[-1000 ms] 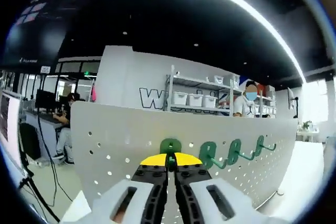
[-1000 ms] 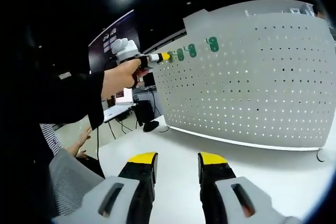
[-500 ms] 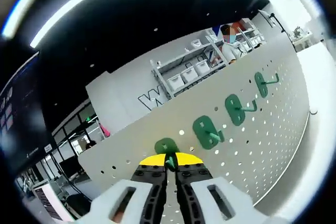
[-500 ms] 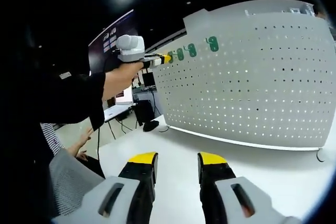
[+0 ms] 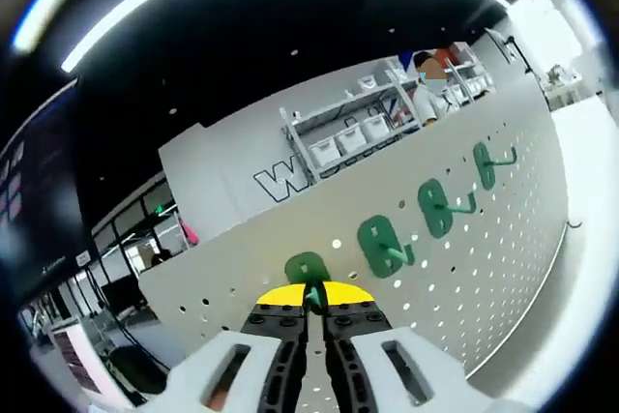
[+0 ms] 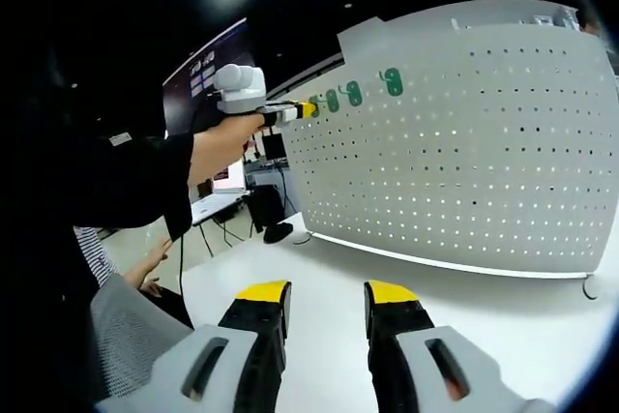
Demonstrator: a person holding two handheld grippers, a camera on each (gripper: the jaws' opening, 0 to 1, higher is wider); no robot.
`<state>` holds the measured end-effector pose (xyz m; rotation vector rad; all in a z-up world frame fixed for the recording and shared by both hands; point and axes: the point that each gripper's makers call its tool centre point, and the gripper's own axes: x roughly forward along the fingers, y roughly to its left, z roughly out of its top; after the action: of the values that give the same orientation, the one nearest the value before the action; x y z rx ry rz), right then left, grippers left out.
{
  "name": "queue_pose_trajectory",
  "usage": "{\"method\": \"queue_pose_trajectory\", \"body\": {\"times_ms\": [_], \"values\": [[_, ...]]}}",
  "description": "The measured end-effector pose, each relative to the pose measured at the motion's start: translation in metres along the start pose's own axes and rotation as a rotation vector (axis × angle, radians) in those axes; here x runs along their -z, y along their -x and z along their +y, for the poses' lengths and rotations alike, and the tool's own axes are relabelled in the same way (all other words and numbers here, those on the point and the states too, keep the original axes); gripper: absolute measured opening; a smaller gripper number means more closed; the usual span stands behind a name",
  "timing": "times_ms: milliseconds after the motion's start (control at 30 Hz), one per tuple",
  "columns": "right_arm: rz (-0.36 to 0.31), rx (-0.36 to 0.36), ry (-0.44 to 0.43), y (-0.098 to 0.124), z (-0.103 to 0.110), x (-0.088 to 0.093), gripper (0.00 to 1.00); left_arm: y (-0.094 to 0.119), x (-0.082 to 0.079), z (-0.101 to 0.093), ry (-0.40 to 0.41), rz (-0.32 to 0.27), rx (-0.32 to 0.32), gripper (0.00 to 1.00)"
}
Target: Insert the hook assembly into the mounting plate slot until the hook locks in place.
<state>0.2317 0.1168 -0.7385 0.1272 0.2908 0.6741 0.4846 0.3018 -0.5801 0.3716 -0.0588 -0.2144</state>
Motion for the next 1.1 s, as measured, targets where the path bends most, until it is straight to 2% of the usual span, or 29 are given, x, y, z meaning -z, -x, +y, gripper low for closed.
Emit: {"method": "queue_pose_trajectory", "body": {"times_ms": [33,67,167,267,367,1100], "values": [[0.000,0.000,0.001,0.0000,0.0001,0.0000,0.30,0.0003,0.0001,0.0009,0.069,-0.005,0.007,0.05],[0.001,0.000,0.001,0.0000,0.0002,0.0002,0.30,0.0005,0.0003,0.0010,0.087,-0.006,0.011,0.05],[-0.001,0.000,-0.001,0.0004,-0.0003,0.0000,0.30,0.0009,0.0003,0.0013,0.071,-0.005,0.013,0.05],[-0.001,-0.003,-0.002,0.0003,0.0005,0.0000,0.30,0.0012,0.0004,0.0020,0.115,-0.008,0.027,0.05],[0.000,-0.006,0.002,-0.0002,0.0016,-0.0002,0.30,0.0016,-0.0003,0.0006,0.095,-0.007,0.030,0.06],[0.002,-0.001,0.012,0.0005,0.0025,0.0004,0.30,0.0100,-0.0053,-0.0017,0.129,-0.027,0.052,0.13]]}}
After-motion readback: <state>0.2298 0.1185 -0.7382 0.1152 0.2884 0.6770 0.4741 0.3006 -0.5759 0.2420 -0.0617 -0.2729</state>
